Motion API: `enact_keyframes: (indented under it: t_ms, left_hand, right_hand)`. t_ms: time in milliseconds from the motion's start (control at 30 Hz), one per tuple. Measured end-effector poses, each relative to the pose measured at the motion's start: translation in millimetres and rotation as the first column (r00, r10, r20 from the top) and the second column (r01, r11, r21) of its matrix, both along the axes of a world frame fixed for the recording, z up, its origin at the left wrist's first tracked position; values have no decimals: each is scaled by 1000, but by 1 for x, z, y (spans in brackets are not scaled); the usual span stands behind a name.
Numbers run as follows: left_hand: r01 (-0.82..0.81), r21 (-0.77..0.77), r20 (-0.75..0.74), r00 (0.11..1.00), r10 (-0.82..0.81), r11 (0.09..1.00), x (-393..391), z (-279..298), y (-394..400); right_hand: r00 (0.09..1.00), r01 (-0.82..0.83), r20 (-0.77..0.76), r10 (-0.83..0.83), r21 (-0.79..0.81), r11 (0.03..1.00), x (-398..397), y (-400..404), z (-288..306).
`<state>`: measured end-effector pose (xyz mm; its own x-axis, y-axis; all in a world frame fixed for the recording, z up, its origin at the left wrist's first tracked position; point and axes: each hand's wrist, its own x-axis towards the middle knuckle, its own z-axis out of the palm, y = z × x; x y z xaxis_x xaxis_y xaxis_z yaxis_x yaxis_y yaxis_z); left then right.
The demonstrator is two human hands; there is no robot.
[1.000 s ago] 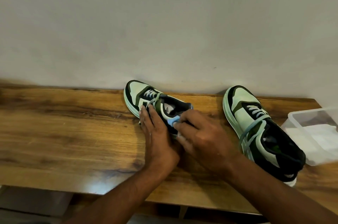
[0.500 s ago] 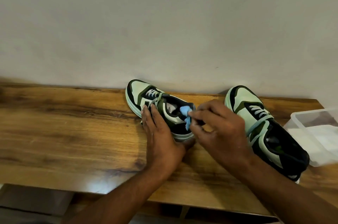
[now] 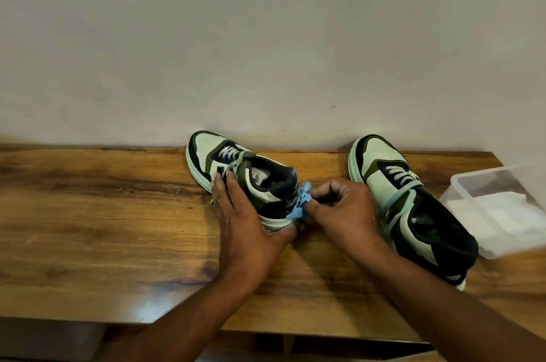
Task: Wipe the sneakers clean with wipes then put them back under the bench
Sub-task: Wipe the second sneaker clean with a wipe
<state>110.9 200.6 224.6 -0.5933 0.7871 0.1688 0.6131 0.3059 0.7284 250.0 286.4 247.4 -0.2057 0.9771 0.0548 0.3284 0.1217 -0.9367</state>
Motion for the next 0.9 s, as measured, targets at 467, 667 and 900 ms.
enact_keyframes:
  t_ms: [467,667,900]
  left_hand:
    - [-6,-2,-6,1000,6,1000,2,3,0]
    - [-4,9,22,1000,4,1000,3,6,0]
    - [-8,-5,-9,1000,8,1000,1,2,0]
  right_hand:
    - [997,3,-74,-10,-88,996,-6,0,9]
    - [951,-27,-298,88,204,979,-11,-11,26]
    - [989,10,-147,-24,-99,995,-8,-3,7]
